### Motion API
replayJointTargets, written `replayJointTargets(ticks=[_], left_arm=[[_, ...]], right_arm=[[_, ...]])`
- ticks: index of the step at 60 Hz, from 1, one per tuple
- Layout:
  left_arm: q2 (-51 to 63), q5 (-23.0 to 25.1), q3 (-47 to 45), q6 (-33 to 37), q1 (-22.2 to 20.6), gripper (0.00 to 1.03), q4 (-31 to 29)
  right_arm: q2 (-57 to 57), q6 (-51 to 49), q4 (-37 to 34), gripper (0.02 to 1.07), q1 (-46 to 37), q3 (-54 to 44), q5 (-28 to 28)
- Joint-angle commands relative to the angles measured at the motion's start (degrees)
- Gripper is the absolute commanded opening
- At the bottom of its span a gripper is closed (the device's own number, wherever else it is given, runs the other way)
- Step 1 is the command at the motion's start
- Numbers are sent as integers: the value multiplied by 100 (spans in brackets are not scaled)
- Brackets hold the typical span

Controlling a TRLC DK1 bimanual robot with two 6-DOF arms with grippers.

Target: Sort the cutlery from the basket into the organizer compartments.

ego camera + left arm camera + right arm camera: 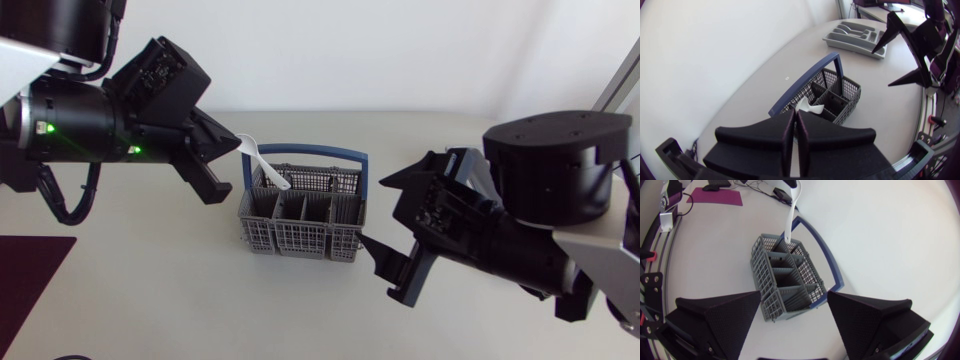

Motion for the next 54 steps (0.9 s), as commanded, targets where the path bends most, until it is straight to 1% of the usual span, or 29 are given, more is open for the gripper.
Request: replayJointTargets(ticks=[1, 5, 9, 15, 19, 22, 28, 31, 35, 39, 44, 46, 49, 54], left_arm=[[110, 98, 219, -854, -75, 4, -146], [154, 273, 210, -1179, -57, 4, -182], [233, 352, 245, -1460, -48, 4, -208], [365, 704, 359, -1882, 57, 4, -269], [453, 933, 394, -2111, 83, 3, -287], [497, 1082, 447, -2260, 110, 4, -305], [620, 1266, 535, -2418, 215, 3, -305], [690, 1390, 579, -2498, 277, 4, -305], [787, 1706, 623, -2585, 453, 3, -305], [813, 1838, 623, -2647, 540, 4, -261], [831, 1864, 623, -2682, 567, 3, -225], [849, 1926, 623, -2700, 593, 4, -217], [857, 1987, 623, -2735, 655, 3, -190], [866, 2075, 640, -2761, 707, 3, -182]], right_arm=[[325, 388, 137, 97, 183, 355, 167], [483, 467, 269, 94, 315, 469, 255], [694, 529, 427, 93, 447, 575, 422], [957, 687, 638, 93, 623, 707, 536], [1133, 704, 840, 92, 825, 759, 782], [1283, 704, 972, 87, 895, 812, 861], [1608, 678, 1253, 83, 1018, 926, 1090], [1713, 652, 1358, 77, 1027, 988, 1098], [1854, 608, 1534, 69, 1027, 1049, 1125], [2012, 555, 1657, 62, 1018, 1155, 1195], [2179, 546, 1780, 60, 1009, 1269, 1195], [2276, 511, 1833, 56, 1001, 1322, 1204], [2399, 458, 1912, 53, 992, 1383, 1213], [2636, 414, 1930, 52, 992, 1542, 1257]])
